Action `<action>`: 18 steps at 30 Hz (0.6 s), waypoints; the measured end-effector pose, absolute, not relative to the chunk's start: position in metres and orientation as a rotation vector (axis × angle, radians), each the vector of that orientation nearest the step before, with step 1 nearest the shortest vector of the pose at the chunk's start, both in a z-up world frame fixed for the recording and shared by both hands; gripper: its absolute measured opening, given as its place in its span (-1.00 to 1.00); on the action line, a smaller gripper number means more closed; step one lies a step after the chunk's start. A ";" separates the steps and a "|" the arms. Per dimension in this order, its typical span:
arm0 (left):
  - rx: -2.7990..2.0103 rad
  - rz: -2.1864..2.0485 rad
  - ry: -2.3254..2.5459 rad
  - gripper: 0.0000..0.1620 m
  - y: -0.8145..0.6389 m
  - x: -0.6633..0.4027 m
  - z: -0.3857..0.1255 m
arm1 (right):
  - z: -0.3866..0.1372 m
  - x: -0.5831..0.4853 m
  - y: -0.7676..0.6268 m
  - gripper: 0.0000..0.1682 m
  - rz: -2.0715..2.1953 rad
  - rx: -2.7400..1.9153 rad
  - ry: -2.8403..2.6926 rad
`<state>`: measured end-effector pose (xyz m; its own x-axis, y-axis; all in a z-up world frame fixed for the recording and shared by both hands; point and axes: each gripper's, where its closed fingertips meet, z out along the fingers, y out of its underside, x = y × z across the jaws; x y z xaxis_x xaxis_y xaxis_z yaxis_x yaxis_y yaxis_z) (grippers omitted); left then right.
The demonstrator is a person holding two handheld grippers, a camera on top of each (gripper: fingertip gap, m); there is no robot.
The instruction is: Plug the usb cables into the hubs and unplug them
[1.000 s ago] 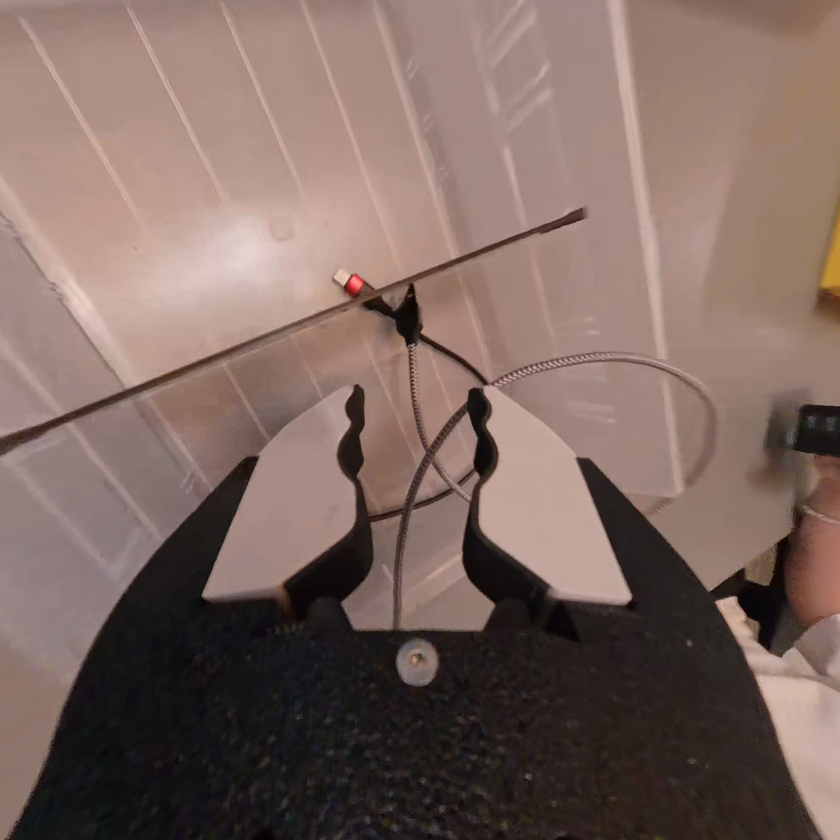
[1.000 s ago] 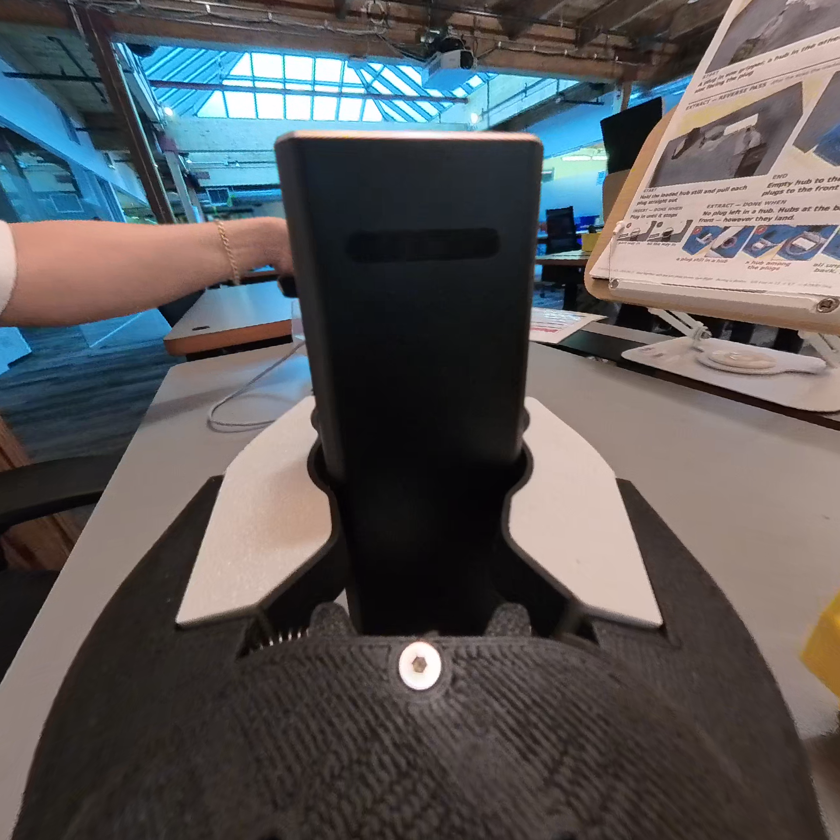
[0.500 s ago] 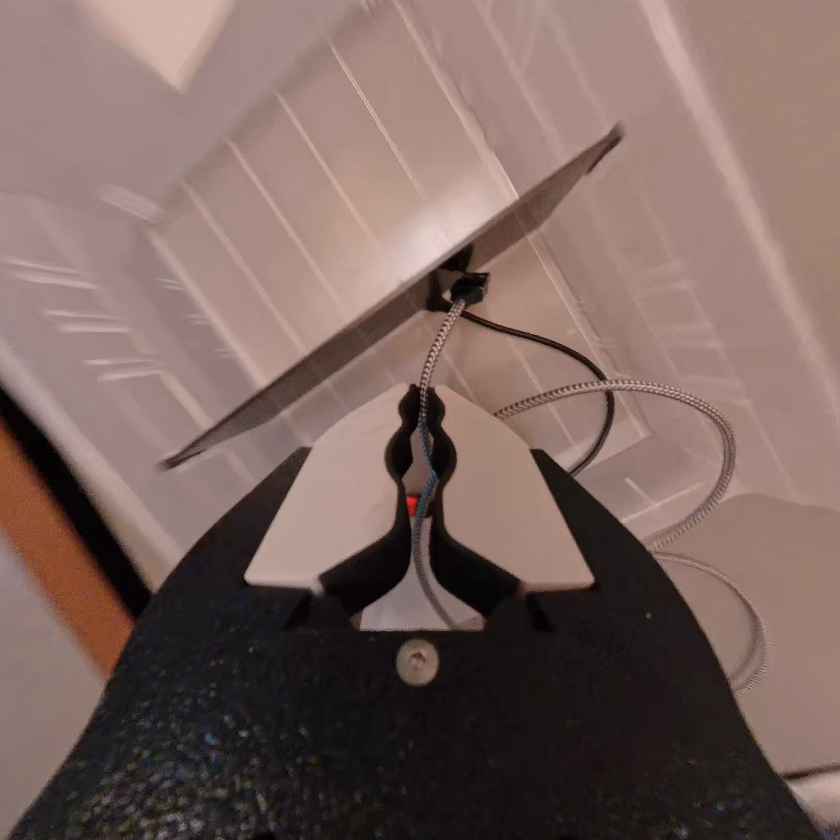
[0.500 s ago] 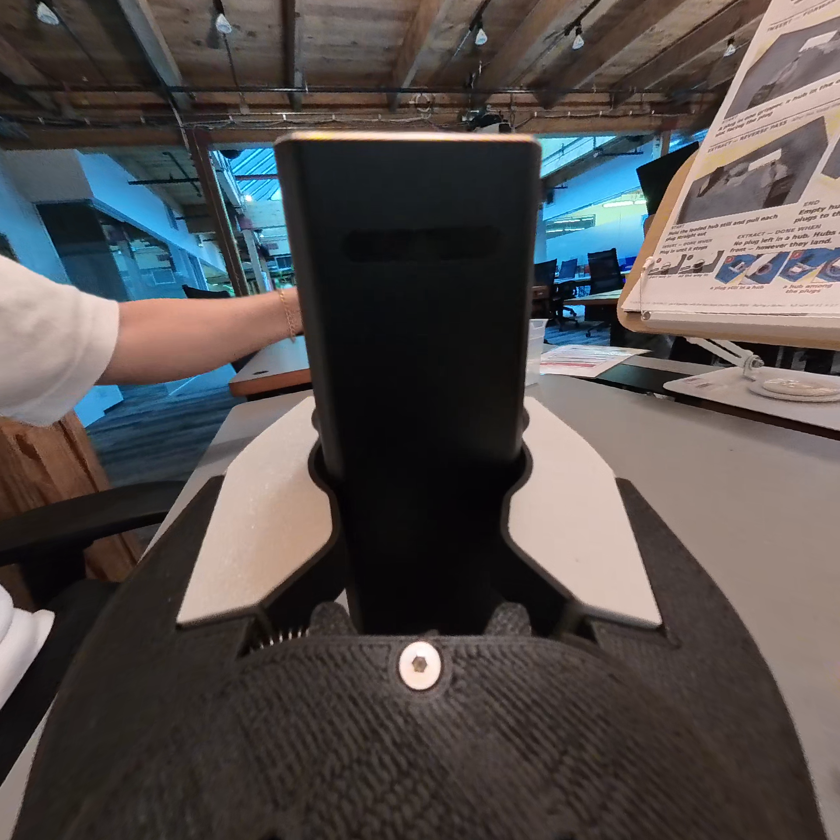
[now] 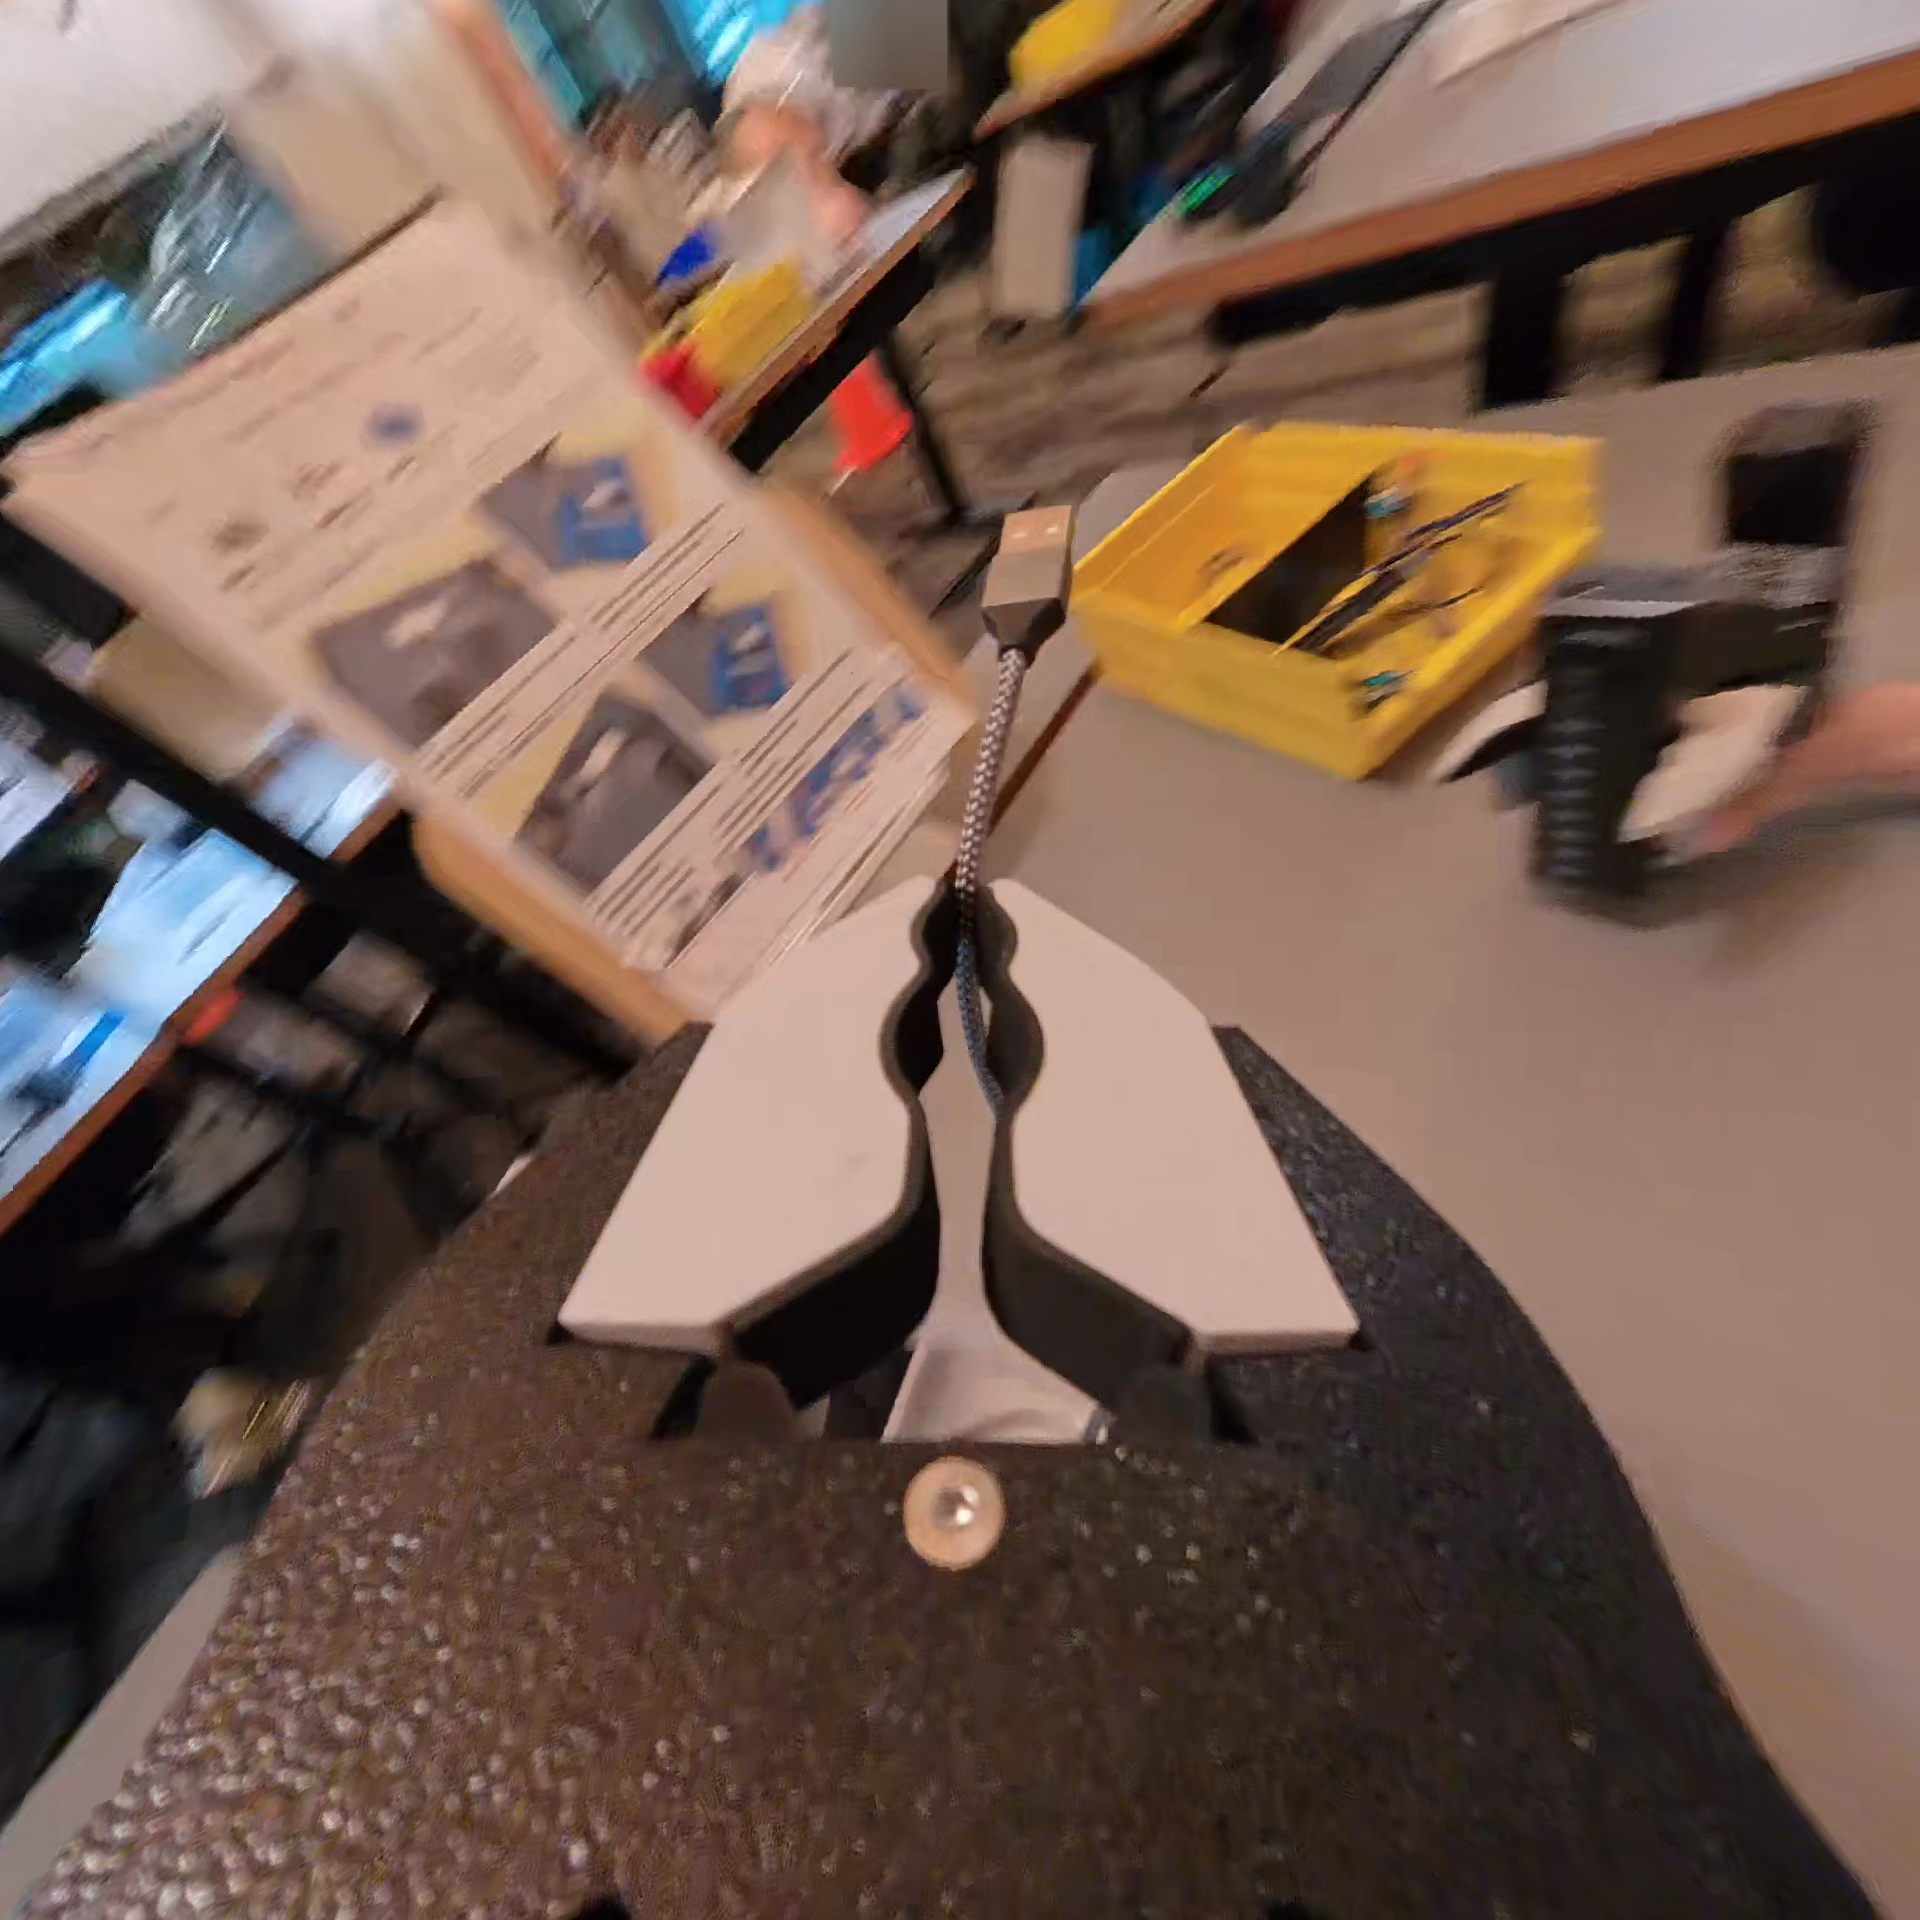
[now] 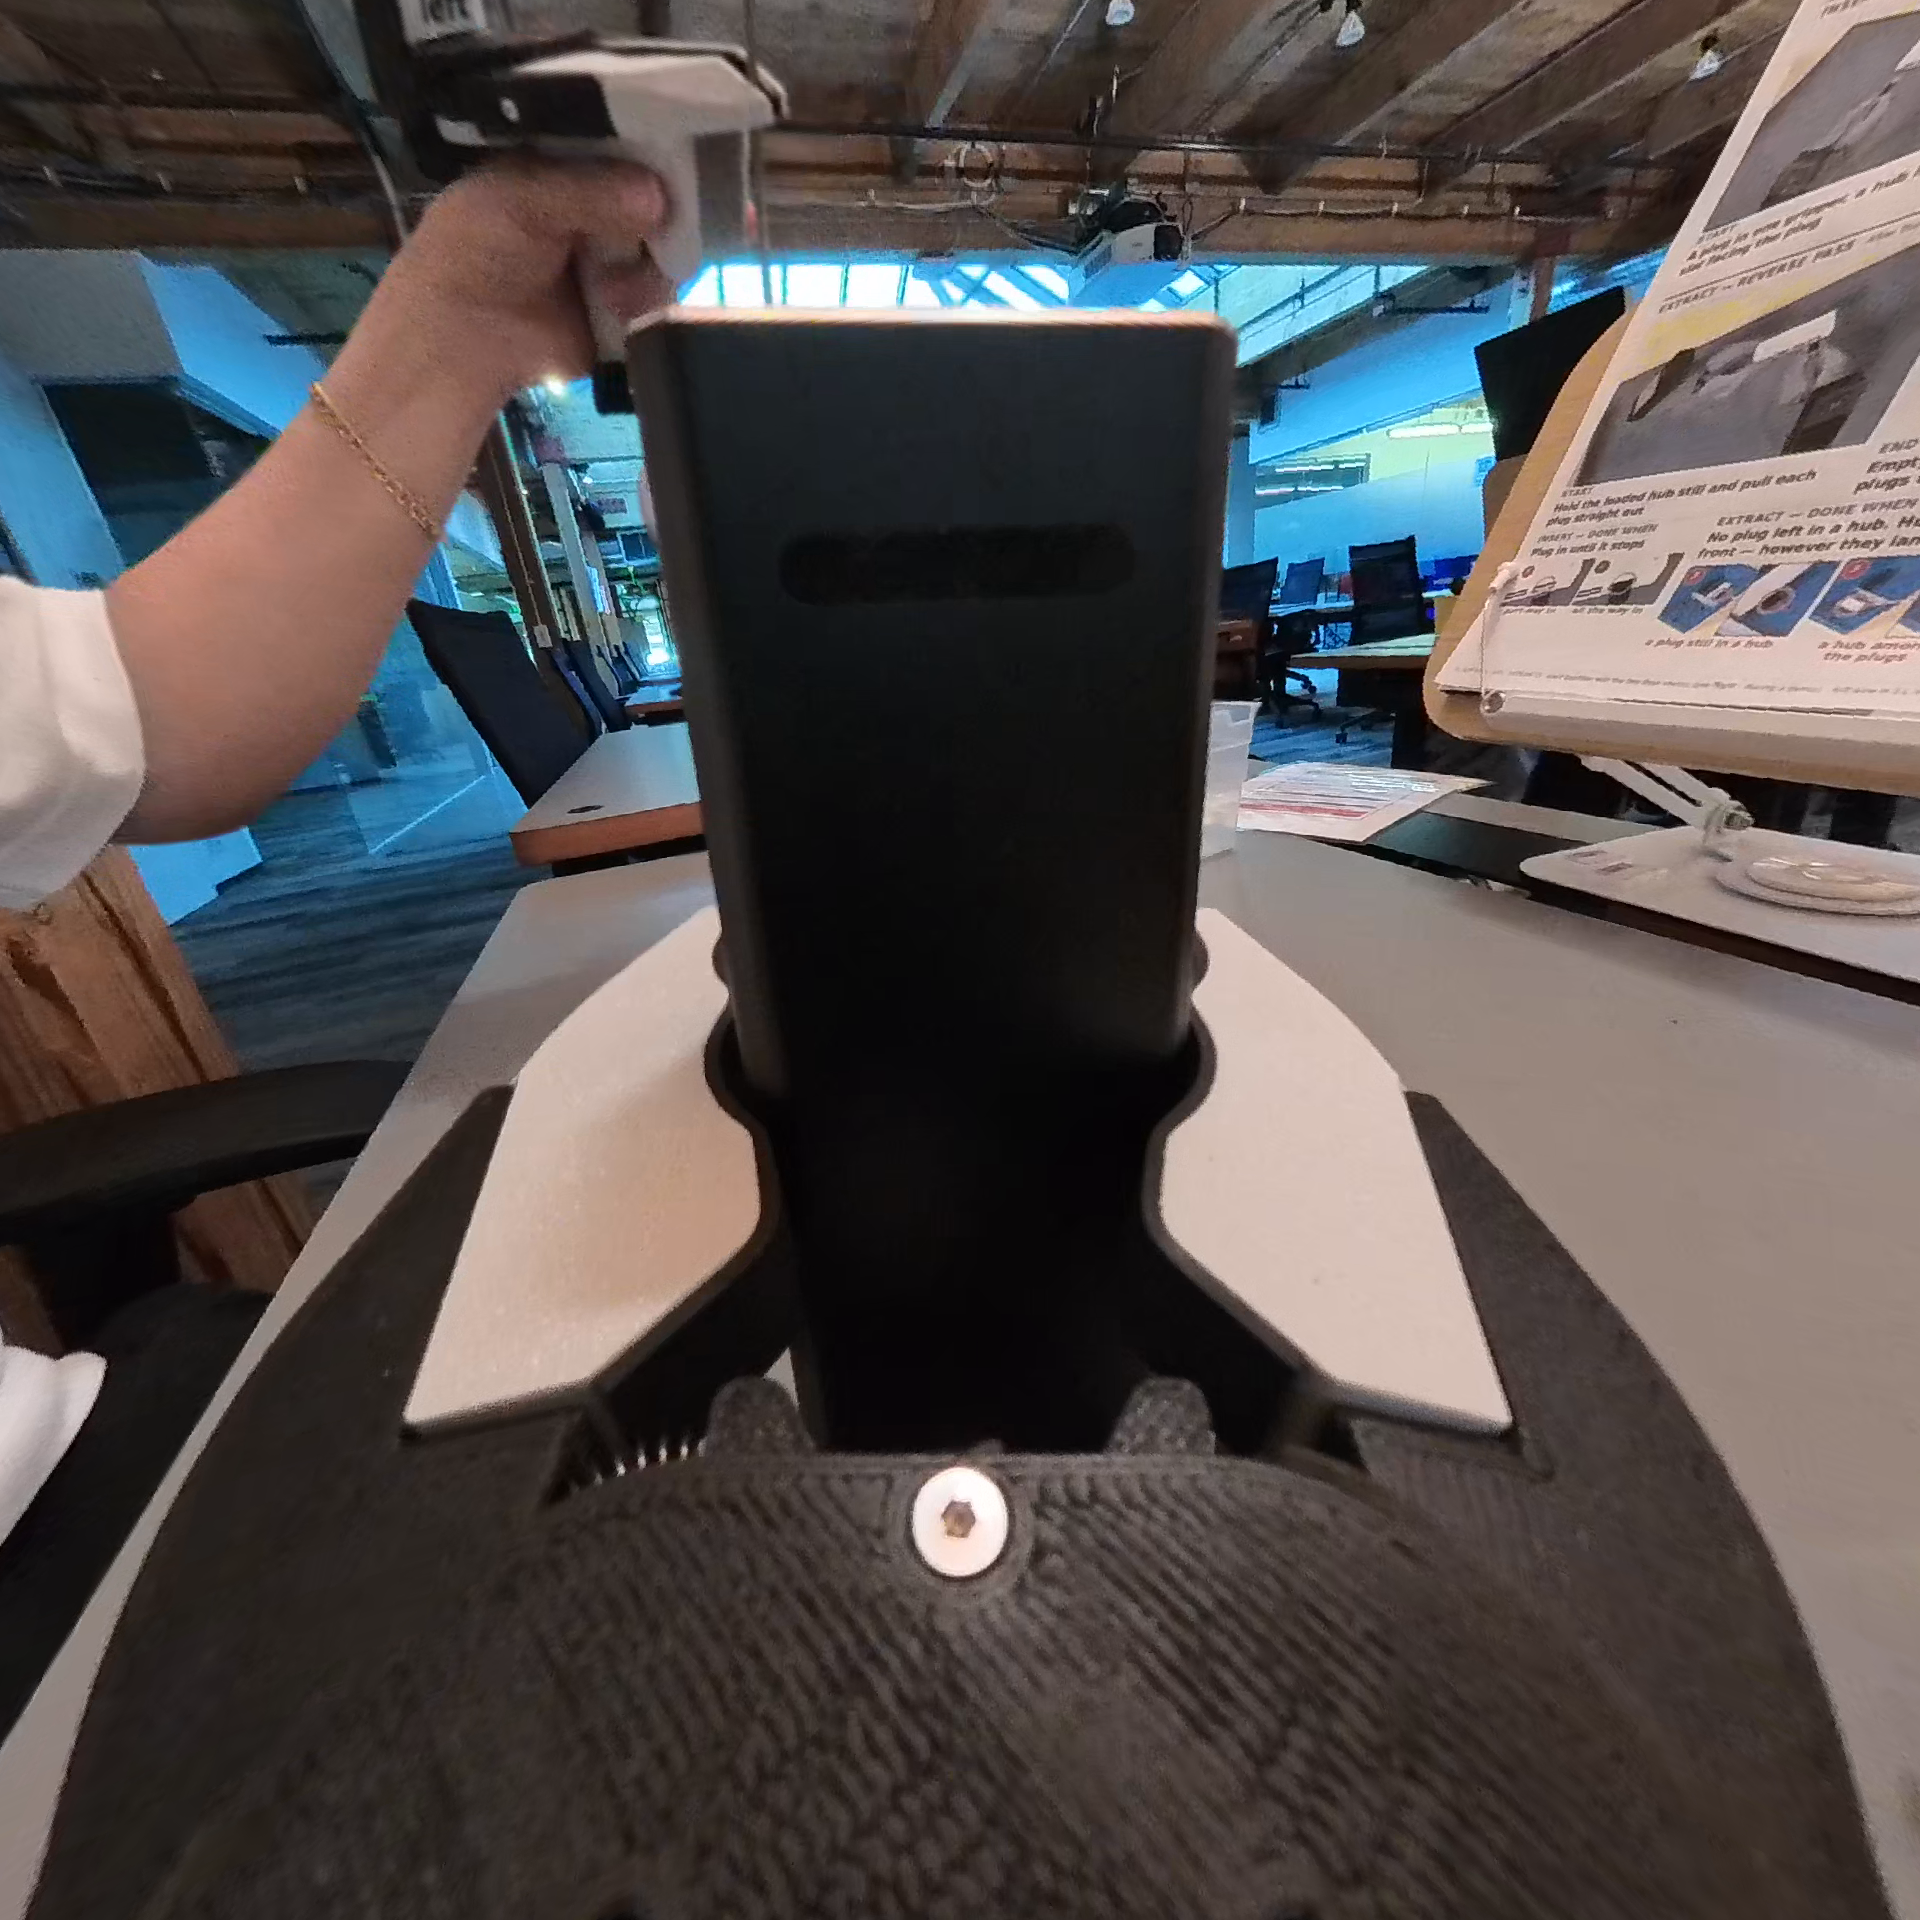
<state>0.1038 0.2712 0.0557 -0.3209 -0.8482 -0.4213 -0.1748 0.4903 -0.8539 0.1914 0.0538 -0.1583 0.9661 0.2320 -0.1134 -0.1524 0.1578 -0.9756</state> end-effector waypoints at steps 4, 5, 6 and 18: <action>-0.574 -1.252 1.871 -0.97 0.186 0.093 0.048 | -0.156 0.194 0.050 -0.08 0.286 -1.357 -0.056; -0.532 -1.317 1.882 -0.97 0.171 0.092 0.042 | -0.155 0.194 0.050 -0.08 0.290 -1.350 -0.055; -0.490 -1.373 1.899 -0.97 0.158 0.091 0.034 | -0.154 0.194 0.049 -0.08 0.294 -1.343 -0.053; -0.900 -0.850 2.239 -0.97 0.144 0.150 -0.160 | -0.143 0.187 0.030 -0.08 0.371 -1.206 -0.129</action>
<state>0.1497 0.1445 -0.1597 -0.6074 -0.7479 -0.2677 -0.3820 0.5705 -0.7271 0.1870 0.0298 -0.1428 0.9325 0.3477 -0.0981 -0.2114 0.3052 -0.9285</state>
